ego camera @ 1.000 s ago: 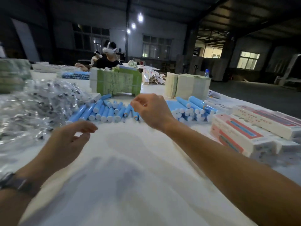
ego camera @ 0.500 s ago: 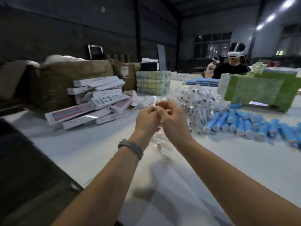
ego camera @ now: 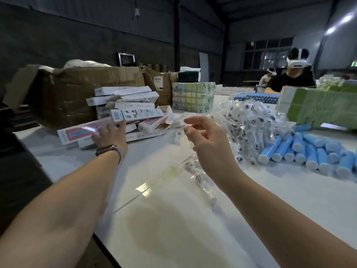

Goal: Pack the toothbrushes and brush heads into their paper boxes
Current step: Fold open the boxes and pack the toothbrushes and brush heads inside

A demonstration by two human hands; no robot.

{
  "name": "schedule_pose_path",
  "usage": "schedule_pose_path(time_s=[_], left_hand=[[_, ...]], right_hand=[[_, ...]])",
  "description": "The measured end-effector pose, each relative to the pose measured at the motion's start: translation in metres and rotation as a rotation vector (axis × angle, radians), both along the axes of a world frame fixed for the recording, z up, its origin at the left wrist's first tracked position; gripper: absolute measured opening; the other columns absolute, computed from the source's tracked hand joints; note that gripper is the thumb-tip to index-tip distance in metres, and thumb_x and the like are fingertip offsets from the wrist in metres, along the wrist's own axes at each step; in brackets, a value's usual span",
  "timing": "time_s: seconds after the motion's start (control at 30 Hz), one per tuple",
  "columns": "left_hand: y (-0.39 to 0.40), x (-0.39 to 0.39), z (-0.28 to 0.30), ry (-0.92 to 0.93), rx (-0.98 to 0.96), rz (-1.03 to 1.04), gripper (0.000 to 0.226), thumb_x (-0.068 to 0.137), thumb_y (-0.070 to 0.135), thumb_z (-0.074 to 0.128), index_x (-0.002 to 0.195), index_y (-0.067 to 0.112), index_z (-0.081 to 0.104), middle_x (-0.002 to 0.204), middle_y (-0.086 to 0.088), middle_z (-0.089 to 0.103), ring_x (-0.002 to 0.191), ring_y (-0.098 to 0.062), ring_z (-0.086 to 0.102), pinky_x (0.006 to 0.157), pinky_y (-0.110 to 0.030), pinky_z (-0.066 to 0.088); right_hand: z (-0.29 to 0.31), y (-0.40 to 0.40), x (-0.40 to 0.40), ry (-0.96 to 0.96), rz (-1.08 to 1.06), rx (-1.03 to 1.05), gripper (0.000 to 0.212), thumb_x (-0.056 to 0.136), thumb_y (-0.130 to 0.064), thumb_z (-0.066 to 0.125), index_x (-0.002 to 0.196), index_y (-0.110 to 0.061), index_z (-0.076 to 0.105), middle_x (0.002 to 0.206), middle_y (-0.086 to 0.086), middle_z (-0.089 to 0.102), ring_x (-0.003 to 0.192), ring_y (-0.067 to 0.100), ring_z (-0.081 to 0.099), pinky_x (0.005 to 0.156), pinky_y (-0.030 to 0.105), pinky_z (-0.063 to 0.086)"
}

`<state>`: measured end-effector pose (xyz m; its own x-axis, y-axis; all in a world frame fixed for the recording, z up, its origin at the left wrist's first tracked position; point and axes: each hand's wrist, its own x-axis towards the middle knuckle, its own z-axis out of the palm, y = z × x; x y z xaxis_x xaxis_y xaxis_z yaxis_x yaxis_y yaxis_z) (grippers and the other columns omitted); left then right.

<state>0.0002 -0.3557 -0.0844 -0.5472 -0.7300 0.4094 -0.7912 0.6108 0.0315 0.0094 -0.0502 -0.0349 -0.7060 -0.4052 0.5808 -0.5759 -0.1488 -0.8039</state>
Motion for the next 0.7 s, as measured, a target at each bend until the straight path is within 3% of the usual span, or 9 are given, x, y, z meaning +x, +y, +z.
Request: schedule_pose_path(time_s=[0.13, 0.3, 0.43, 0.5, 0.6, 0.67, 0.7], left_hand=[[0.025, 0.002, 0.003, -0.080, -0.168, -0.136, 0.069, 0.086, 0.014, 0.055, 0.146, 0.033, 0.025, 0.149, -0.014, 0.039, 0.133, -0.040, 0.038, 0.104, -0.058, 0.037], [0.084, 0.013, 0.024, -0.082, -0.254, -0.352, 0.045, 0.089, 0.016, 0.056, 0.131, 0.028, 0.046, 0.126, -0.009, 0.052, 0.111, -0.032, 0.055, 0.086, -0.048, 0.045], [0.116, 0.029, 0.052, -0.050, -0.154, -0.451, 0.034, 0.091, 0.020, 0.057, 0.124, 0.027, 0.053, 0.114, -0.004, 0.058, 0.104, -0.031, 0.061, 0.076, -0.043, 0.052], [0.134, 0.037, 0.068, 0.073, -0.118, -0.489, 0.035, 0.089, 0.029, 0.062, 0.123, 0.027, 0.053, 0.110, -0.001, 0.058, 0.100, -0.030, 0.060, 0.078, -0.045, 0.055], [0.183, 0.040, 0.081, 0.404, 0.140, -0.720, 0.036, 0.087, 0.034, 0.068, 0.115, 0.034, 0.045, 0.098, 0.006, 0.052, 0.086, -0.019, 0.060, 0.063, -0.036, 0.057], [0.228, 0.039, 0.081, 0.620, 0.485, -0.946, 0.030, 0.091, 0.028, 0.065, 0.106, 0.037, 0.041, 0.093, 0.010, 0.056, 0.068, -0.012, 0.064, 0.045, -0.015, 0.049], [0.249, 0.037, 0.079, 0.716, 0.694, -1.039, 0.027, 0.091, 0.026, 0.064, 0.104, 0.036, 0.042, 0.092, 0.008, 0.060, 0.068, -0.011, 0.068, 0.044, -0.012, 0.048]], right_hand=[[0.000, 0.003, -0.003, 0.015, 0.002, 0.005, 0.014, 0.096, -0.021, 0.059, 0.097, -0.034, 0.063, 0.087, -0.007, 0.065, 0.075, 0.014, 0.061, 0.068, 0.032, 0.054], [0.001, 0.009, -0.006, 0.018, -0.005, 0.006, 0.013, 0.097, -0.019, 0.058, 0.098, -0.031, 0.063, 0.086, -0.007, 0.063, 0.070, 0.006, 0.055, 0.065, 0.025, 0.047], [0.002, 0.021, -0.005, 0.026, -0.042, 0.012, 0.017, 0.097, -0.018, 0.058, 0.094, -0.033, 0.064, 0.087, -0.004, 0.066, 0.071, 0.006, 0.057, 0.065, 0.026, 0.051], [0.004, 0.030, -0.007, 0.014, -0.060, -0.007, 0.016, 0.097, -0.016, 0.057, 0.100, -0.029, 0.065, 0.088, -0.003, 0.066, 0.067, 0.002, 0.057, 0.060, 0.021, 0.050], [0.009, 0.048, -0.010, -0.006, -0.123, -0.064, 0.016, 0.097, -0.016, 0.056, 0.101, -0.030, 0.064, 0.086, -0.005, 0.064, 0.066, 0.000, 0.056, 0.058, 0.019, 0.049], [0.010, 0.062, -0.012, -0.002, -0.168, -0.089, 0.016, 0.096, -0.017, 0.058, 0.097, -0.033, 0.061, 0.085, -0.007, 0.065, 0.069, 0.001, 0.058, 0.061, 0.018, 0.048], [0.011, 0.070, -0.013, 0.001, -0.186, -0.105, 0.015, 0.095, -0.017, 0.059, 0.096, -0.032, 0.060, 0.087, -0.005, 0.065, 0.072, 0.005, 0.060, 0.062, 0.020, 0.049]])
